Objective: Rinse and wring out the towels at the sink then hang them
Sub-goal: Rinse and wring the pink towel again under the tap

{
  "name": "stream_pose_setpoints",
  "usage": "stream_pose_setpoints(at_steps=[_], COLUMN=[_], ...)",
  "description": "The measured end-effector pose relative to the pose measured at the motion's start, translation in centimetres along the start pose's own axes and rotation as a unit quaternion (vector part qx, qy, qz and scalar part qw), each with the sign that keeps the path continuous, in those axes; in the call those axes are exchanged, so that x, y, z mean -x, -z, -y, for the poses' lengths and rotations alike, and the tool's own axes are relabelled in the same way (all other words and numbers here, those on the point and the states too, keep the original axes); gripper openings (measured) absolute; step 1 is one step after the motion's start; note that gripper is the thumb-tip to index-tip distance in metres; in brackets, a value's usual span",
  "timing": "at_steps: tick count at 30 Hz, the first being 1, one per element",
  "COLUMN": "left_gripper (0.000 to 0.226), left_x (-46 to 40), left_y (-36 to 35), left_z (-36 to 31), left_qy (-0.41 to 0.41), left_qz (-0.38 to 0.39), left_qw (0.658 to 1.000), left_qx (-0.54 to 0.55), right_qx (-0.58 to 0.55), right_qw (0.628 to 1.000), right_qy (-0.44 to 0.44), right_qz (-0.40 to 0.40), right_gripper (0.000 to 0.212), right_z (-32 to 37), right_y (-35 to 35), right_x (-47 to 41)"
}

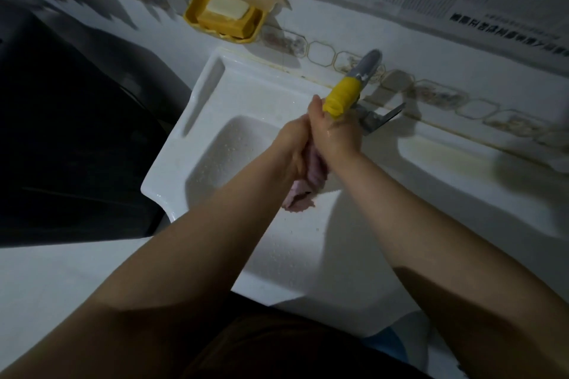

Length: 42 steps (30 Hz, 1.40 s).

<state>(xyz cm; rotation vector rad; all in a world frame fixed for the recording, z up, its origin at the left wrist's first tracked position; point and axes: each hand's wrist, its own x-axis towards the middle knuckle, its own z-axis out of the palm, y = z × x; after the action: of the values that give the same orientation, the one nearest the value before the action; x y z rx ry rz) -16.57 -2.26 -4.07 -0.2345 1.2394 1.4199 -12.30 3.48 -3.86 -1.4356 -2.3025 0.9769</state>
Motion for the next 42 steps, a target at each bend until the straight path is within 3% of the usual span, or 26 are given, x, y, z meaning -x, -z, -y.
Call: stream_pose_setpoints(at_steps=[3,5,7,9,10,12,15,18,20,22,25,26,28,30,31,33,35,39,42], left_gripper=[0.038,0.037,0.046,0.041,0.034,0.023,0.014,0.030,0.043,0.048,0.029,0.031,0.029,0.036,0.036,0.045,0.049,0.063,0.068], left_x=[0.7,1.4,1.3,1.0,0.8,0.2,-0.2,-0.9,-1.3,-1.3,-1.6,-1.6,-0.9,-0.5,-0.5,0.3,1.0,-0.1,-0.7], left_y=[-0.1,0.9,3.1,5.1,6.0,7.4,8.4,8.2,7.0,5.4,3.4,2.6,1.2,0.8,0.7,0.4,1.1,3.3,4.5], left_z=[0.6,-0.1,-1.1,-1.8,-1.9,-2.1,-2.1,-1.6,-1.5,-1.1,-0.8,-0.4,0.0,0.7,0.9,0.8,-0.5,-1.6,-1.9], left_qy=[0.018,0.024,0.058,0.042,0.024,-0.012,-0.087,-0.117,-0.120,-0.109,-0.122,-0.109,-0.048,-0.006,-0.001,0.009,0.020,0.053,0.073], left_qz=[0.004,0.042,0.106,0.166,0.175,0.157,0.142,0.095,0.033,-0.012,-0.073,-0.082,-0.065,-0.044,-0.023,-0.024,0.004,0.090,0.163], left_qw=[0.996,0.991,0.985,0.968,0.959,0.951,0.948,0.967,0.979,0.986,0.964,0.955,0.985,0.997,0.996,0.993,0.996,0.995,0.984], left_qx=[-0.082,-0.121,-0.125,-0.183,-0.223,-0.267,-0.272,-0.205,-0.164,-0.124,-0.226,-0.263,-0.153,-0.071,-0.086,-0.118,-0.082,-0.005,-0.021], right_qx=[0.096,0.090,-0.057,-0.291,-0.382,-0.447,-0.422,-0.351,-0.292,-0.191,-0.006,0.019,0.006,-0.032,-0.033,-0.036,-0.107,-0.371,-0.378], right_qw=[0.992,0.990,0.980,0.908,0.868,0.828,0.839,0.904,0.949,0.981,0.988,0.991,0.999,0.996,0.994,0.990,0.981,0.877,0.858], right_qy=[-0.075,-0.098,-0.160,-0.264,-0.273,-0.265,-0.259,-0.198,-0.105,0.020,0.152,0.132,0.004,-0.086,-0.105,-0.104,-0.095,-0.182,-0.138], right_qz=[0.024,0.055,0.101,0.143,0.165,0.212,0.226,0.142,0.061,0.030,0.006,-0.021,-0.036,-0.008,0.016,0.088,0.135,0.246,0.318], right_gripper=[0.046,0.043,0.029,0.026,0.028,0.031,0.031,0.021,0.029,0.044,0.048,0.048,0.041,0.036,0.039,0.032,0.031,0.040,0.048], right_z=[-1.4,-2.0,-2.6,-3.3,-3.8,-4.3,-3.9,-3.0,-2.3,-1.7,-0.3,0.0,-0.1,-0.9,-1.7,-2.8,-3.5,-3.2,-3.9], right_y=[0.0,0.0,0.3,1.1,1.4,1.9,3.0,2.6,1.8,0.4,-1.3,-1.6,-2.0,-1.2,-1.0,-0.3,-0.1,0.8,1.6], right_x=[-3.0,-3.8,-4.2,-4.3,-4.2,-4.0,-3.3,-2.4,-0.9,1.4,4.1,3.7,1.0,-1.3,-2.2,-2.7,-2.3,-1.1,0.2])
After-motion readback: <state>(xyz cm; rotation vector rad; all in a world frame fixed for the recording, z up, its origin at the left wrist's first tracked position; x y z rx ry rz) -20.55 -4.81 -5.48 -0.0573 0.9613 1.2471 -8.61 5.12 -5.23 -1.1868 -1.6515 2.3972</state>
